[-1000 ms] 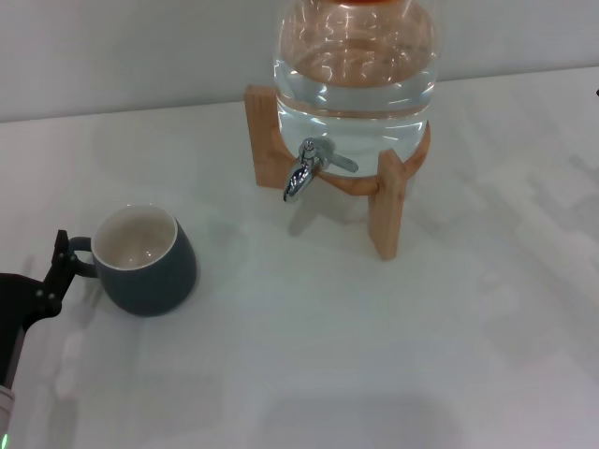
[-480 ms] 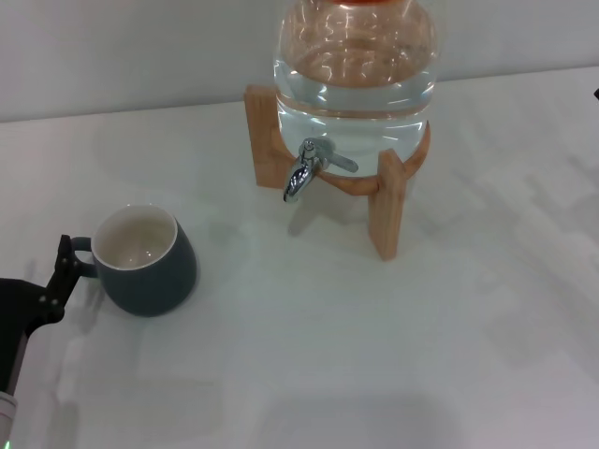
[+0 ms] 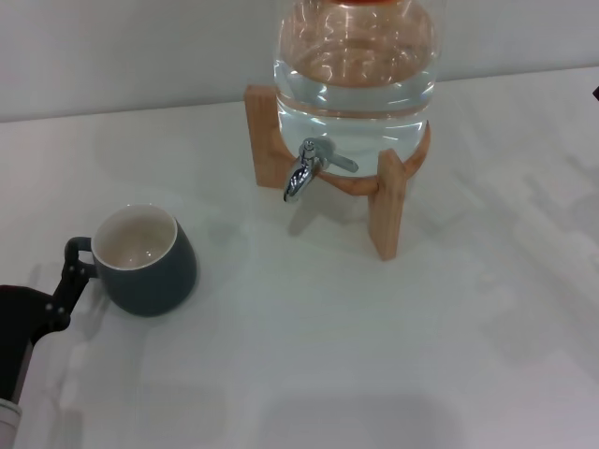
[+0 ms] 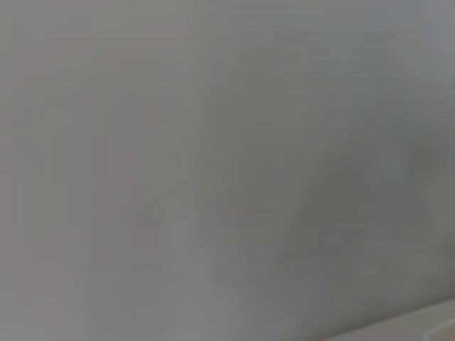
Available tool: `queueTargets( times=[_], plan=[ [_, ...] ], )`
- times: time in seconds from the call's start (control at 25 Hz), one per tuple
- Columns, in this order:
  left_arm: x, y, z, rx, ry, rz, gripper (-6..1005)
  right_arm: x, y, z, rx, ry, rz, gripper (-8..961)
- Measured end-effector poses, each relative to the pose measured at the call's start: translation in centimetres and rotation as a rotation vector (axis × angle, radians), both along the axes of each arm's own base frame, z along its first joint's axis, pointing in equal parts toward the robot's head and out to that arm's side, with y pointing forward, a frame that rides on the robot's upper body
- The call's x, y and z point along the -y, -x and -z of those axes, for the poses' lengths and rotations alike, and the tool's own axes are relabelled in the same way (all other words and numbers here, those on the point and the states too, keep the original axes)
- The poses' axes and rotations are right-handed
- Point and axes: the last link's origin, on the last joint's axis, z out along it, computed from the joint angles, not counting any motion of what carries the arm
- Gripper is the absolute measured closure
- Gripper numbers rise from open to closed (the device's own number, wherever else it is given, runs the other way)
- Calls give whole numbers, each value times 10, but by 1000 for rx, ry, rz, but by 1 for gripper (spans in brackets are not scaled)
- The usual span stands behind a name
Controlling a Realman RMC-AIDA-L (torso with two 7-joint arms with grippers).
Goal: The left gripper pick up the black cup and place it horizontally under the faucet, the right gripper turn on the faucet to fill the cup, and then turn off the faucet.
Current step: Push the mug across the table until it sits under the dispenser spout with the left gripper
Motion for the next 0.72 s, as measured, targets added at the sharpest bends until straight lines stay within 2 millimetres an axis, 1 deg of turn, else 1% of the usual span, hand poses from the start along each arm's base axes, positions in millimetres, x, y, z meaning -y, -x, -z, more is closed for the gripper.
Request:
queueTargets(
  times=[0.72],
  plan=[
    [6, 1, 3, -7, 3, -8, 119, 0, 1, 2, 0, 9, -4, 110]
  ],
)
